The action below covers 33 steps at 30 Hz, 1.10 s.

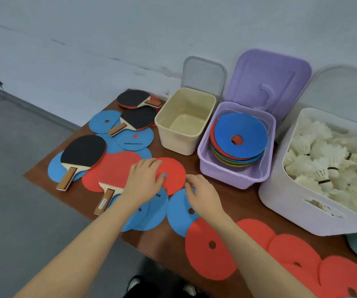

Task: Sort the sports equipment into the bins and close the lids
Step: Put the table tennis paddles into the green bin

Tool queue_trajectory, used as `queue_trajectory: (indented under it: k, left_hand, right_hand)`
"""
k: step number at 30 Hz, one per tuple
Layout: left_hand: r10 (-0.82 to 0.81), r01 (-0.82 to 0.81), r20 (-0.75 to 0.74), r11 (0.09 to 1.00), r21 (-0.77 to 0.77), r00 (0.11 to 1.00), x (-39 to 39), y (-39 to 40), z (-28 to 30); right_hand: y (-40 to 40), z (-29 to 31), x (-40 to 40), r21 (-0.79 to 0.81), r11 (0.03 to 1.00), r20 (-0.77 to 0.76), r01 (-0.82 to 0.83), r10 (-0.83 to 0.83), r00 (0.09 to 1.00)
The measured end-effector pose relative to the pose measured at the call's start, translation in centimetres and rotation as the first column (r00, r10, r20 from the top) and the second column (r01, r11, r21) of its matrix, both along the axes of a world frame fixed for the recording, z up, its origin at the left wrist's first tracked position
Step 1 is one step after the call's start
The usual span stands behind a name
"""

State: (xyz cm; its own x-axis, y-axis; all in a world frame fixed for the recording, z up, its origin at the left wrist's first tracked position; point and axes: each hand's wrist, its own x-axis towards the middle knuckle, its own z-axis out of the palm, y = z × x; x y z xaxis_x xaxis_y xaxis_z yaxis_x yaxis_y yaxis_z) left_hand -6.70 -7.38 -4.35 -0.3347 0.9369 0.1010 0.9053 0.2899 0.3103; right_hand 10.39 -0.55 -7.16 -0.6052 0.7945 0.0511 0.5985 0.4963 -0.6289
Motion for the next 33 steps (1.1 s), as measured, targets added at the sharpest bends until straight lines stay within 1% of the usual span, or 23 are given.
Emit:
queue_trajectory:
  k: [3, 6, 10, 11, 13, 15, 17, 18, 21, 24, 27, 30, 33]
  left_hand:
    - [0.031, -0.03, 0.021, 0.999, -0.025, 0.999, -3.3, -0.1, -0.8]
    - [0.019, -0.017, 0.026, 0.997, -0.078, 0.999, -7.2, -0.4, -2.1]
    - [0.012, -0.007, 0.035, 0.989, -0.147, 0.999, -13.8, -1.6, -4.4]
    - [0.008, -0.001, 0.038, 0.986, -0.164, 0.999, -15.7, -1.9, -4.9]
    - [0.0, 0.006, 0.027, 0.978, -0.211, 1.0, -19.4, -2.4, -5.7]
    - [0.0, 0.002, 0.008, 0.971, -0.24, 1.0, -22.6, -2.7, -6.3]
    - [0.016, -0.016, 0.001, 0.961, -0.276, 1.0, -25.4, -2.7, -6.8]
    - [0.024, -0.026, -0.011, 0.949, -0.315, 1.0, -26.7, -2.7, -7.1]
    - [0.037, -0.05, -0.039, 0.902, -0.429, 0.999, -29.5, -3.0, -8.0]
    - [0.099, -0.083, 0.012, 0.884, -0.46, 0.995, -30.8, -3.7, -8.8]
    - [0.143, -0.099, 0.05, 0.856, -0.507, 0.988, -31.6, -3.7, -9.2]
    - [0.103, -0.06, 0.046, 0.83, -0.554, 0.994, -32.0, -3.8, -9.3]
    - [0.081, -0.042, 0.062, 0.878, -0.478, 0.995, -32.5, -4.0, -9.1]
  right_hand:
    - [0.2, -0.7, -2.9, 0.01, 0.999, 0.012, -0.031, 0.031, 0.999]
    - [-0.4, -1.9, -5.8, 0.011, 1.0, 0.007, -0.016, 0.016, 1.0]
    - [-2.1, -3.9, -11.3, 0.039, 0.999, 0.086, -0.001, -0.002, 0.996]
    - [-2.6, -4.3, -13.0, 0.058, 0.998, 0.099, 0.006, -0.012, 0.995]
    - [-3.5, -4.9, -16.3, 0.077, 0.994, 0.117, 0.073, -0.082, 0.99]
    - [-4.5, -5.1, -19.3, 0.066, 0.987, 0.236, 0.146, -0.158, 0.959]
    - [-5.4, -5.1, -21.8, 0.014, 0.978, 0.402, 0.21, -0.198, 0.894]
    - [-5.9, -5.3, -22.8, -0.025, 0.97, 0.447, 0.243, -0.207, 0.87]
    - [-7.4, -5.6, -25.0, -0.075, 0.94, 0.491, 0.333, -0.256, 0.833]
    - [-8.2, -6.1, -26.8, -0.118, 0.911, 0.542, 0.396, -0.275, 0.794]
    - [-8.3, -6.5, -27.7, -0.114, 0.896, 0.548, 0.429, -0.304, 0.779]
    - [-8.6, -7.2, -27.7, -0.112, 0.879, 0.532, 0.464, -0.341, 0.775]
    - [-8.7, -7.4, -27.6, -0.081, 0.881, 0.492, 0.467, -0.372, 0.787]
